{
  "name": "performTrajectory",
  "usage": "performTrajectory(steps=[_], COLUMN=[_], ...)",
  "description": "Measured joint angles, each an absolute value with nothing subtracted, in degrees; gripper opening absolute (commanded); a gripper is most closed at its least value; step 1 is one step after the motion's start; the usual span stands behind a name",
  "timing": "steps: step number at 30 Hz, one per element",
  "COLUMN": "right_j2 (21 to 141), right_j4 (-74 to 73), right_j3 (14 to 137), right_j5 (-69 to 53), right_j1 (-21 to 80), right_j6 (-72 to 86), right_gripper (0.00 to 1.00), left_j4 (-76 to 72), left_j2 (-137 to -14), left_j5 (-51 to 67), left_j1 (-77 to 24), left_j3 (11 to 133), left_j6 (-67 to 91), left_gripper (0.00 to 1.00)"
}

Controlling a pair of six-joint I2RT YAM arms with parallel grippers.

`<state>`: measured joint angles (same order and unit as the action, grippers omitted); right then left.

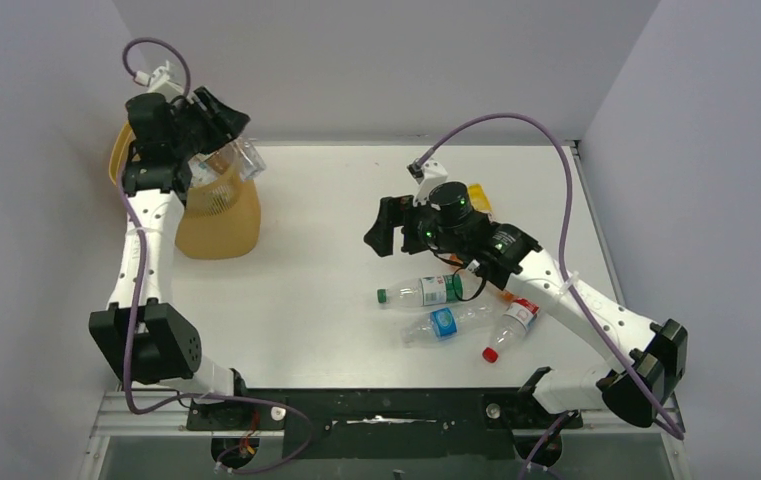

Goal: Put the plastic bottles in the bin
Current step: Place the plastic bottle in the trash bin.

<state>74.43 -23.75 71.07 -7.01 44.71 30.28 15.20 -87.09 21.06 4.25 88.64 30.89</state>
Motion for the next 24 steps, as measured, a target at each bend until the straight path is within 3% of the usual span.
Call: performTrajectory(steps=[14,18,24], right_j2=[76.4,77.4,77.8], right_j4=[-23.7,-23.7,-23.7], right_j3=[70.3,70.3,70.3], right_j5=[-7.8,-8.1,-8.4], right_j1=[44.7,44.7,44.7], right_j6=[30.7,30.9,31.0], right_gripper=[0.94,0.94,0.94], left_j4=[15.3,15.3,15.3], left_j2=[-85.9,-85.9,-85.9], left_j5=[23.6,23.7,21.9], left_j1=[21.5,21.9,21.8], left_j3=[94.5,94.5,94.1], left_j6=[33.6,33.6,32.3], left_gripper=[0.31,0.46,0.48])
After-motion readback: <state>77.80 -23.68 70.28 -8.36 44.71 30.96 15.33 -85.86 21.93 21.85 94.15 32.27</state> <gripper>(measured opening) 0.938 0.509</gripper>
